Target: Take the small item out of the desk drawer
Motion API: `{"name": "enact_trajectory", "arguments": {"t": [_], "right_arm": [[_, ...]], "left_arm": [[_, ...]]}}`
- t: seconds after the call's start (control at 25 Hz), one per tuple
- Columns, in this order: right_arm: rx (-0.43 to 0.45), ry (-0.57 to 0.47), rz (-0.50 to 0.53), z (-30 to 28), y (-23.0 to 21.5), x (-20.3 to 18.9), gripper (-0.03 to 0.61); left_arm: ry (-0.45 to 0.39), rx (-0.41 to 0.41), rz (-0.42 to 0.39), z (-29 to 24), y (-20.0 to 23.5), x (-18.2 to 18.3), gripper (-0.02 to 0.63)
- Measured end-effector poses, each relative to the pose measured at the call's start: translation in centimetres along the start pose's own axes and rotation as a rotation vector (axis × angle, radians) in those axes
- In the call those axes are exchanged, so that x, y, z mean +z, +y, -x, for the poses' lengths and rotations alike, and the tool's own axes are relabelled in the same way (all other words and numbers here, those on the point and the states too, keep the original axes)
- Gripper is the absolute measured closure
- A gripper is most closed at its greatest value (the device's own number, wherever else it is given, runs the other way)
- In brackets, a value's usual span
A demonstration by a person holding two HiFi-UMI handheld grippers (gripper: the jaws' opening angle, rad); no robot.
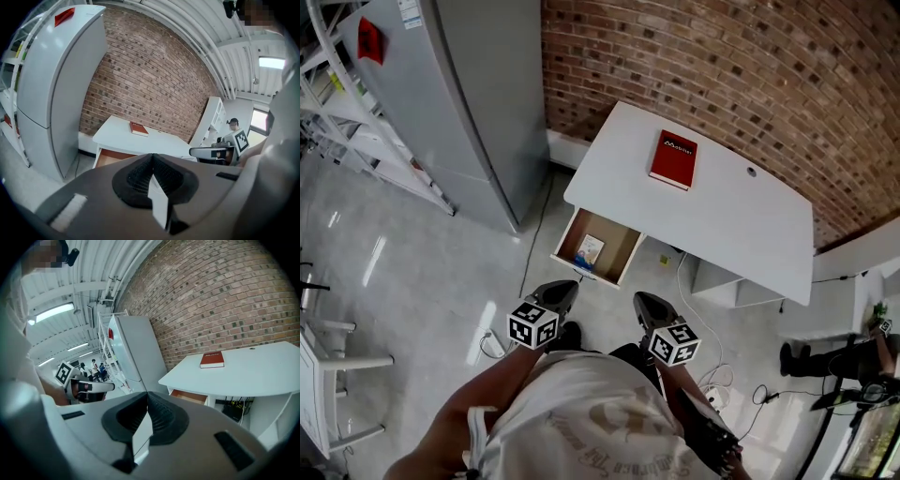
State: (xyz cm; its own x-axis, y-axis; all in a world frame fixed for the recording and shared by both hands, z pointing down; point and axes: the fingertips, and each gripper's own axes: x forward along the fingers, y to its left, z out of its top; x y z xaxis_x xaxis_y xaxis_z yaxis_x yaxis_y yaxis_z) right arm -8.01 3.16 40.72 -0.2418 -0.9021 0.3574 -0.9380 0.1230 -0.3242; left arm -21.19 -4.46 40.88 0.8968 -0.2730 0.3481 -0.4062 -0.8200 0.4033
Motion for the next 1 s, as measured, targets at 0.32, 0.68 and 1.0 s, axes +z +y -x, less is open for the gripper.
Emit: {"name": "enact_trajectory", "arguments": {"t": [0.32, 0.68, 1.0], "right_arm": [[-0.012, 0.020, 0.016, -1.4, 0.8, -0.2, 0.573], [-0.008, 0.044, 0.030, -2.8, 1.5, 0.0, 0.572], [-0.019, 0.063, -0.013, -3.1, -1.4, -0.6, 0.572]], "left_arm": [[0.011, -0.023, -0.024, -0.3, 0.9, -0.1, 0.607], [0.039, -0.014, 0.005, -0.2, 2.6, -0.7, 0.607], [0.092, -0.021, -0.024, -3.2, 2.4, -1.0, 0.607]]}}
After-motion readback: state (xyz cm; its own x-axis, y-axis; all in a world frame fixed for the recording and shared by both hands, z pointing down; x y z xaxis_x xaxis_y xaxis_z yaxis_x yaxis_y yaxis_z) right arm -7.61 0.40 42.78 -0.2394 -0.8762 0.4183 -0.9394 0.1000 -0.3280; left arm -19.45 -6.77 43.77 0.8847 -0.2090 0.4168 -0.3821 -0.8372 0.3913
